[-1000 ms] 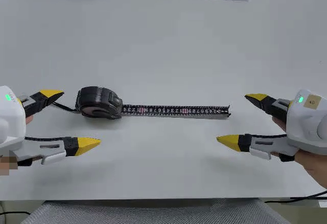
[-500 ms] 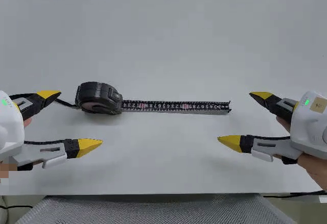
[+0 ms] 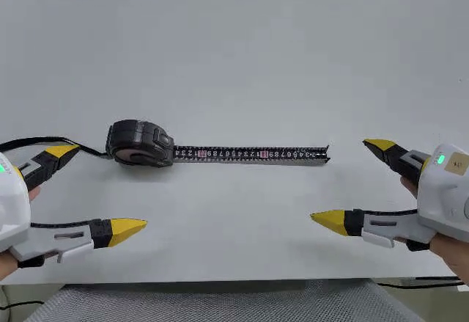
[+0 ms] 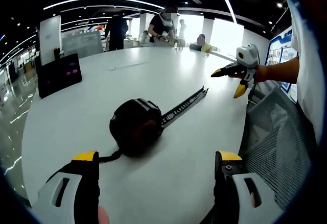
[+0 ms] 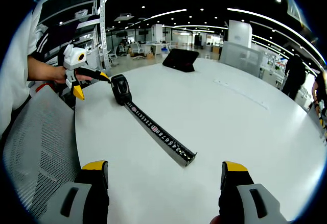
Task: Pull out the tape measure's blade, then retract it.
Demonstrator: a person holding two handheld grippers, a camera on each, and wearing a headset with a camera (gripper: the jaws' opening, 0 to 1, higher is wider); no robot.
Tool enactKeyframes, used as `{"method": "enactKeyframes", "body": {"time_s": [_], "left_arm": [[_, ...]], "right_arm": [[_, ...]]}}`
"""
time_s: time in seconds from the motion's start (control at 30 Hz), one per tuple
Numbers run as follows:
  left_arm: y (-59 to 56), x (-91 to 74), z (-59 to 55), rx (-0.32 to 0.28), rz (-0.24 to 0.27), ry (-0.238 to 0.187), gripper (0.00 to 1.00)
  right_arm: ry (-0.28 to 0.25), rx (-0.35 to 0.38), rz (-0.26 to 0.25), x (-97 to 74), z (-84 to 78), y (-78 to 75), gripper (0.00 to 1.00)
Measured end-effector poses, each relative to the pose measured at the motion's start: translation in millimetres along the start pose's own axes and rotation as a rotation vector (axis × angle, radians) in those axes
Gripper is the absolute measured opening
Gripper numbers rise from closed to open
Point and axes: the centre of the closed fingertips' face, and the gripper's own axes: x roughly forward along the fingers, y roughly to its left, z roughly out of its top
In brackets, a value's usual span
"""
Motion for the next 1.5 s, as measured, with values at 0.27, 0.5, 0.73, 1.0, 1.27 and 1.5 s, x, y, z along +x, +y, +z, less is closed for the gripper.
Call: {"method": "enactKeyframes", "body": {"time_s": [0.27,0.5,0.73,1.0,1.27,1.5], "left_arm": [[-3.4,0.0,-3.5,0.004,0.005,0.009,0.98],[-8.8,-2.8,-7.2,0.001,0.005,0.016,0.99],[-13.0,-4.6,-10.4,-0.009,0.001,0.018,0.99],[-11.4,-6.6,-10.9,-0.011,0.007,0.018,0.99],[-13.5,-6.9,-13.2,-0.016,0.004,0.022,0.99],[-11.8,-8.0,-12.7,-0.019,0.011,0.018,0.99]], "right_arm": [[0.011,0.021,0.009,-4.6,-4.4,3.6,0.99],[0.018,0.023,0.008,-8.0,-8.8,6.0,0.99],[0.008,0.036,0.002,-7.7,-11.3,6.3,0.99],[0.011,0.037,0.002,-7.0,-12.4,8.6,0.99],[0.009,0.038,0.002,-7.7,-11.3,12.1,0.99],[0.007,0.040,0.003,-7.8,-11.3,12.9,0.99]]}}
